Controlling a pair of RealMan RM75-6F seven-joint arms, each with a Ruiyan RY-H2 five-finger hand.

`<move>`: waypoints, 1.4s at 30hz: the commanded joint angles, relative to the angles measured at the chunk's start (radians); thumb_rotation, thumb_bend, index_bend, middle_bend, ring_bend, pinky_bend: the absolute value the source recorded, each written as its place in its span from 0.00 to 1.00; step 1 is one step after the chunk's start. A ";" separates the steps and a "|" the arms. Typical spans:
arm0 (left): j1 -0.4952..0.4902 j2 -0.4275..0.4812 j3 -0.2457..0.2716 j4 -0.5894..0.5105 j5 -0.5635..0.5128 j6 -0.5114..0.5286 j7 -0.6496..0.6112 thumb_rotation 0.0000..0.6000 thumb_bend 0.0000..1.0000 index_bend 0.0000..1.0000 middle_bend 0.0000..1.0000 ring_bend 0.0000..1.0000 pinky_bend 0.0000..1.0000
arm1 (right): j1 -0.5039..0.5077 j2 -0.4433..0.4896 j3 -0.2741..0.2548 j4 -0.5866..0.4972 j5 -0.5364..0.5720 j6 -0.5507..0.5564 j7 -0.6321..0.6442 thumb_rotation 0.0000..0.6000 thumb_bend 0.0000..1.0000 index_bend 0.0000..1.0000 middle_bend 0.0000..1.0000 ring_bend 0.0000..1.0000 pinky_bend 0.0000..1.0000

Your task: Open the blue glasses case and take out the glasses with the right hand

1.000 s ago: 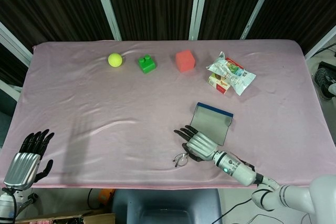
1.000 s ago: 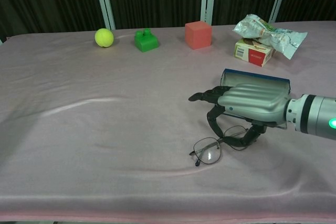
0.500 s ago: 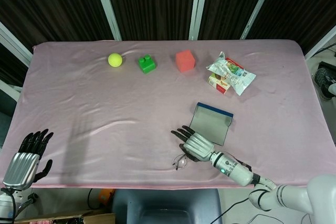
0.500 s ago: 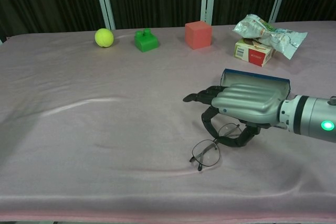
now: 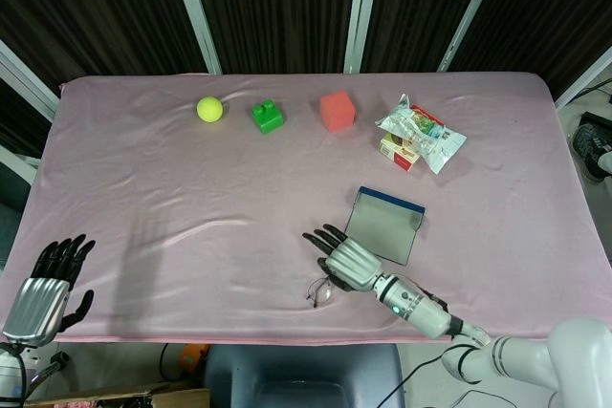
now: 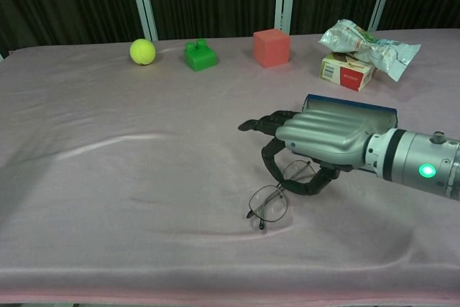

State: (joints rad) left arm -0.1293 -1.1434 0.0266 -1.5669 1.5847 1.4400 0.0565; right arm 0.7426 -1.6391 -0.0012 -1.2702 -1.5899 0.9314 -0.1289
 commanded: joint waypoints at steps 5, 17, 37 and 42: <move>-0.002 -0.002 0.001 0.000 0.002 -0.004 0.003 1.00 0.41 0.00 0.00 0.00 0.05 | 0.003 -0.062 0.045 0.033 0.033 0.020 -0.013 1.00 0.67 0.78 0.11 0.00 0.00; -0.003 0.004 -0.002 0.002 -0.005 -0.007 -0.014 1.00 0.41 0.00 0.00 0.00 0.05 | 0.143 -0.366 0.269 0.221 0.217 -0.025 -0.213 1.00 0.67 0.78 0.12 0.00 0.00; -0.018 0.015 0.010 0.015 0.015 -0.030 -0.063 1.00 0.41 0.00 0.00 0.00 0.05 | 0.414 -0.630 0.342 0.536 0.518 -0.042 -0.378 1.00 0.67 0.61 0.12 0.00 0.00; -0.018 0.012 0.014 0.015 0.019 -0.031 -0.055 1.00 0.41 0.00 0.00 0.00 0.05 | 0.415 -0.630 0.335 0.533 0.559 -0.030 -0.366 1.00 0.61 0.50 0.12 0.00 0.00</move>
State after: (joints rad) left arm -0.1474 -1.1310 0.0401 -1.5513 1.6031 1.4089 0.0006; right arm 1.1585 -2.2686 0.3328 -0.7356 -1.0351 0.8975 -0.5009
